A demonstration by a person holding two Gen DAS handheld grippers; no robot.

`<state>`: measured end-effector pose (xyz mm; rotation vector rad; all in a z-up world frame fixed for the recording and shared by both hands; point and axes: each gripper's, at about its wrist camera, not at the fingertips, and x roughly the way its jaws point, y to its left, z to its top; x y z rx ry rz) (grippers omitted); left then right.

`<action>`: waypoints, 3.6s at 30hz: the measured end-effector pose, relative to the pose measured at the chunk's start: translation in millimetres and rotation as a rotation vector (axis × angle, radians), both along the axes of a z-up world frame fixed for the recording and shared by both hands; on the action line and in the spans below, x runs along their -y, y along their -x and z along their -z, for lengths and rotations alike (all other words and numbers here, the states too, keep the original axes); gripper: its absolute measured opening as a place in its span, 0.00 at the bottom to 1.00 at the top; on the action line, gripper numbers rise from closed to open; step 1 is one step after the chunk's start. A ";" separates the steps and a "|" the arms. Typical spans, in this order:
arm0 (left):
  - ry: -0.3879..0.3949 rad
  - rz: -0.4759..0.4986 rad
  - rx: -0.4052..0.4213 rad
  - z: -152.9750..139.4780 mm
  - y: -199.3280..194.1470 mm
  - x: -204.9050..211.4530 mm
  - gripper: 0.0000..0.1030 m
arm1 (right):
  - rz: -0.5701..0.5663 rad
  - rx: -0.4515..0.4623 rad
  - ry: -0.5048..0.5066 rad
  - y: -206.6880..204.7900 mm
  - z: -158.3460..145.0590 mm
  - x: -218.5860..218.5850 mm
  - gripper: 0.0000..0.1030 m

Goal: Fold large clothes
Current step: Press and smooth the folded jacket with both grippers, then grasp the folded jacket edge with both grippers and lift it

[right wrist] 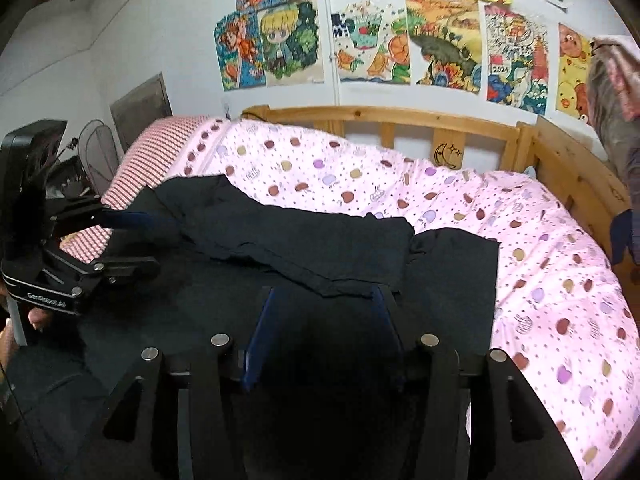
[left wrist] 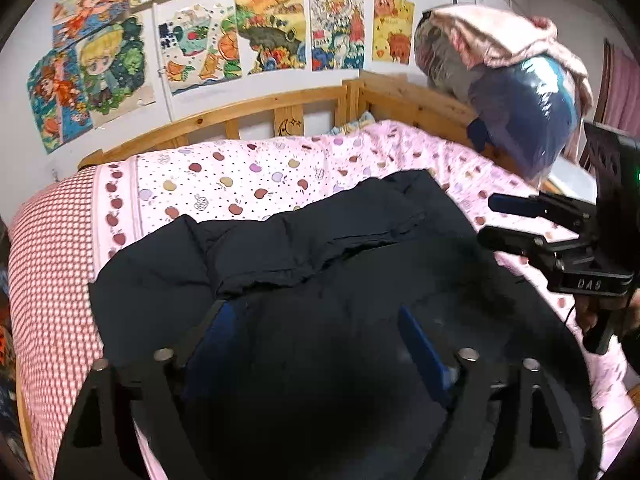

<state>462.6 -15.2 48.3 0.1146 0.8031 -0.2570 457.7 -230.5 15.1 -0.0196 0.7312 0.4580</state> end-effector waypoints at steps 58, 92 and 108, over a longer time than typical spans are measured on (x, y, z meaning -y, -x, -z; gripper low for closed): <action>0.013 -0.023 0.054 27.8 345.0 -9.4 1.00 | -0.019 0.028 0.083 356.5 -43.5 54.4 0.89; -0.399 0.143 0.057 117.6 394.7 55.2 1.00 | -0.049 -0.124 0.621 402.3 73.9 -11.3 0.89; -0.727 0.108 0.203 150.4 409.9 82.6 0.96 | 0.101 -0.133 0.550 409.0 64.6 -13.2 0.89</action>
